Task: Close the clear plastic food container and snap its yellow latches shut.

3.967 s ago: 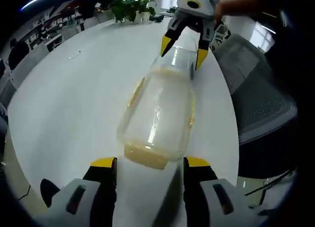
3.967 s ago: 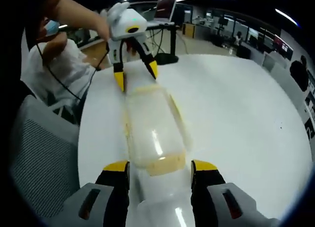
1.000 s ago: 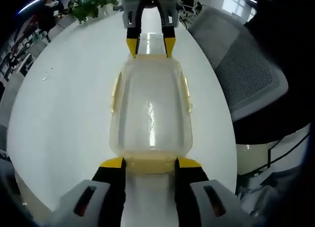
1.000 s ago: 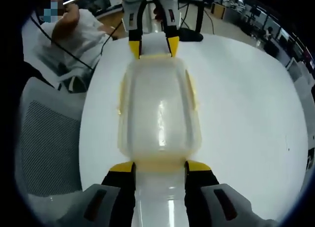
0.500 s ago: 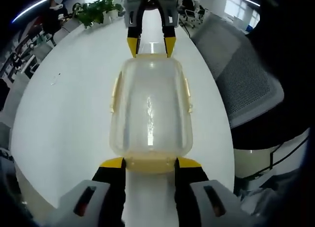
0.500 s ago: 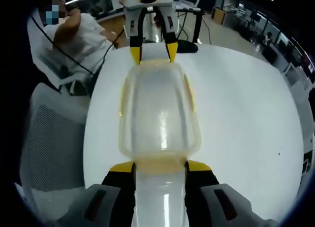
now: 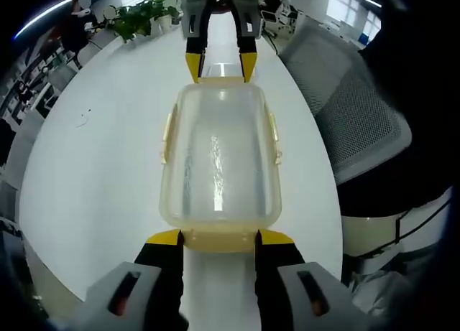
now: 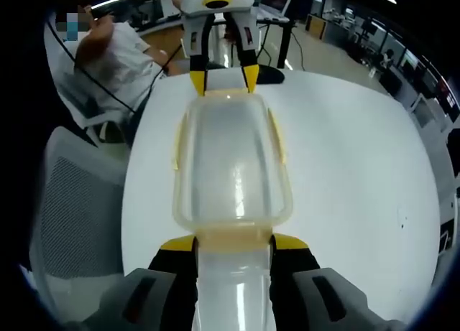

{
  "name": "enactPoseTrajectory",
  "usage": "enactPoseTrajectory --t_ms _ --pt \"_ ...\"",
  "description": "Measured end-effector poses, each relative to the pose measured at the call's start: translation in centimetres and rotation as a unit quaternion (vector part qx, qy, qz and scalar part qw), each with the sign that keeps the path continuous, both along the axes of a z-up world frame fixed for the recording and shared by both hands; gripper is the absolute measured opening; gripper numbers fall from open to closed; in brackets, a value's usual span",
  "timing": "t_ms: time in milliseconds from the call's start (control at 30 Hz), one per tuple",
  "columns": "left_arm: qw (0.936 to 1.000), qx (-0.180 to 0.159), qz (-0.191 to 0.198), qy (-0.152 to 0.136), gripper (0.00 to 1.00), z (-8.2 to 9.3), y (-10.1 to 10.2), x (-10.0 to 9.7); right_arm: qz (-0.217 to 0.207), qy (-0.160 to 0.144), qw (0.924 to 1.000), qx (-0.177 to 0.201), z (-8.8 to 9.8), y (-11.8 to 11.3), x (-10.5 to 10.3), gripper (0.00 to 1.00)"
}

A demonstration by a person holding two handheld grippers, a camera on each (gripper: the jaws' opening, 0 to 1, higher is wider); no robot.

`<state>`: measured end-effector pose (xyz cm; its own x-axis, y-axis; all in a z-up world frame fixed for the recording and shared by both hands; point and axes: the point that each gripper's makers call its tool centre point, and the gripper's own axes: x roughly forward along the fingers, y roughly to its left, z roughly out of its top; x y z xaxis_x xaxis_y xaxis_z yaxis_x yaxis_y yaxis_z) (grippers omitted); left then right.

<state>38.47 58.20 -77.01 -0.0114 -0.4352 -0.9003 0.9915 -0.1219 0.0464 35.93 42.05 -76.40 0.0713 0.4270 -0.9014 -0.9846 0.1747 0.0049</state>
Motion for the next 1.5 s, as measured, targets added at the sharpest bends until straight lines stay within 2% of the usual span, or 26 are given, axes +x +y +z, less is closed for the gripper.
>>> enactPoseTrajectory --t_ms 367,1000,1500 --pt "1.0000 -0.003 0.001 0.003 0.37 0.4 -1.4 -0.2 0.000 0.003 1.0000 -0.008 0.4 -1.3 -0.1 0.38" --pt "0.9999 0.000 0.011 0.005 0.37 0.7 -4.8 -0.9 0.011 0.000 0.9997 -0.021 0.7 -4.8 -0.5 0.38" --pt "1.0000 -0.001 0.004 0.007 0.37 1.0 -8.0 -1.5 0.007 -0.003 0.9996 -0.026 0.7 -8.0 -1.2 0.38"
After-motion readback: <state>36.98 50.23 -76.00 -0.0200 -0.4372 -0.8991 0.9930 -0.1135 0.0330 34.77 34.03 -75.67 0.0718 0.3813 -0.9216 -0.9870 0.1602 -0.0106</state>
